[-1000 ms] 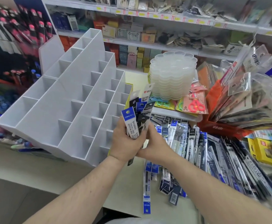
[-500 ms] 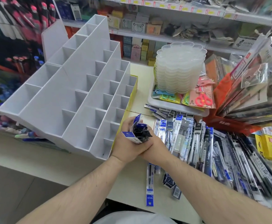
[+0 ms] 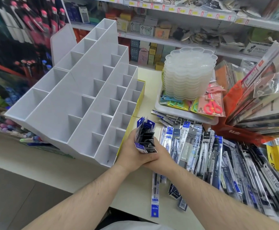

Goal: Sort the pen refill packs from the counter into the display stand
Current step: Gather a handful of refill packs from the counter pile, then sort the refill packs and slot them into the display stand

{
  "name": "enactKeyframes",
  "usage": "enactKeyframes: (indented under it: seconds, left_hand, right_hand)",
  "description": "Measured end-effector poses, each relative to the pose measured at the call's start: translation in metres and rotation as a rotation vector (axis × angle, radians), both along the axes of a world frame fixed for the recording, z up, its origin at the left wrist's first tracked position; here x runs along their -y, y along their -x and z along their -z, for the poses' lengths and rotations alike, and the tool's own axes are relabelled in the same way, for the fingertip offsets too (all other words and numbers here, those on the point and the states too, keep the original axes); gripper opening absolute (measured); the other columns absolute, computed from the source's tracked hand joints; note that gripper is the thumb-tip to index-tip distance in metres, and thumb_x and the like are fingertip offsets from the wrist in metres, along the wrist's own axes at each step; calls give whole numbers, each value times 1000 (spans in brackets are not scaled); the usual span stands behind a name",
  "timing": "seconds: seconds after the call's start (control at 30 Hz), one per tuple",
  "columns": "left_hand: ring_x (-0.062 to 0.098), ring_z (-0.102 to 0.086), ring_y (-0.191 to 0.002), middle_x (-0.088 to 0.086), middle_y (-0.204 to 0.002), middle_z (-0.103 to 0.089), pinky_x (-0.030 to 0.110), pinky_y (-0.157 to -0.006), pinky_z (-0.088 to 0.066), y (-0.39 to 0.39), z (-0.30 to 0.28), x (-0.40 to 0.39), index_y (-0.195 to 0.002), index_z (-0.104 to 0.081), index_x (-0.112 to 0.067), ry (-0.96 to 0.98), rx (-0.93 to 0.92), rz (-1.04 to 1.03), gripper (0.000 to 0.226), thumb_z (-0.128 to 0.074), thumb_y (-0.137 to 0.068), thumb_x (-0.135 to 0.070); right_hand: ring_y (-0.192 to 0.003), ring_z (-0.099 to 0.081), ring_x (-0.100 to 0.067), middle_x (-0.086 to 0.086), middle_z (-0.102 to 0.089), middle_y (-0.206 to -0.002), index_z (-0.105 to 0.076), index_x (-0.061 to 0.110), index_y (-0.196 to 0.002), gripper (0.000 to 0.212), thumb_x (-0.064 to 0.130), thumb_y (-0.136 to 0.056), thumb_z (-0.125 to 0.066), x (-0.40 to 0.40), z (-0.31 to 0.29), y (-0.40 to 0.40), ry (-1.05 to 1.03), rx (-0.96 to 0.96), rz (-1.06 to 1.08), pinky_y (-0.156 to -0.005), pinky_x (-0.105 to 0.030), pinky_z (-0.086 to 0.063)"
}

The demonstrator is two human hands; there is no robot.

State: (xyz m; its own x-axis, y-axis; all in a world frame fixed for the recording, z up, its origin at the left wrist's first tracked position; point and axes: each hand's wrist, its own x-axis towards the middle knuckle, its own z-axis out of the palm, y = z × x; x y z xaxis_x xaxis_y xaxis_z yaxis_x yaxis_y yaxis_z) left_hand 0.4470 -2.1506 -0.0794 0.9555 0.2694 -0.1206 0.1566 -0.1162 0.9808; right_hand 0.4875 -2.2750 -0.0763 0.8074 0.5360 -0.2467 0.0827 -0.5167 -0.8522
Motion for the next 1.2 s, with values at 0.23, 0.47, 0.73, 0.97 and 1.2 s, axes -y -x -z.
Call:
enactKeyframes:
  seconds: [0.23,0.47,0.73,0.97,1.2]
  left_hand:
    - [10,-72,-89,-3,-90,-75,31,-78,-55,-16,-21,10,-101,-68,-21,172,-104,-240,32,-79,-77,-3]
    - [28,-68,-74,15,-86,-68,46,-72,-59,-20,-106,-30,-83,-72,-4,717,-95,25,17,-70,-69,-13]
    - [23,-70,-83,12,-89,-72,37,-73,-60,-26,-125,-12,-81,-78,-18,747,-127,40,12,-77,-69,-19]
    - [17,-71,-86,5,-97,-74,34,-70,-54,-20,-116,6,-120,-62,-16,565,-160,15,62,-85,-65,-31]
    - [21,-68,-66,6,-67,-70,40,-70,-57,-16,-120,1,-64,-77,-15,749,-168,-38,37,-59,-81,11]
  right_hand:
    - [-92,-61,9,18,-65,-99,-56,40,-111,45,15,-76,-69,-14,-29,1,42,59,-10,-74,-19,-52]
    - [-113,-59,0,15,-63,-120,-48,30,-135,95,57,-49,-79,12,-96,-5,-1,-107,27,-102,-30,-48]
    - [-63,-57,-10,3,-59,-70,-61,15,-86,21,3,-75,-74,-7,-132,-4,-54,-224,-36,-60,-24,-50]
    - [-67,-66,-15,5,-69,-75,-61,28,-95,23,27,-74,-70,-3,-129,3,158,-38,214,-64,-37,-59]
    - [-71,-60,0,15,-63,-82,-58,35,-97,50,69,-62,-66,17,-161,5,466,44,-127,-65,-25,-50]
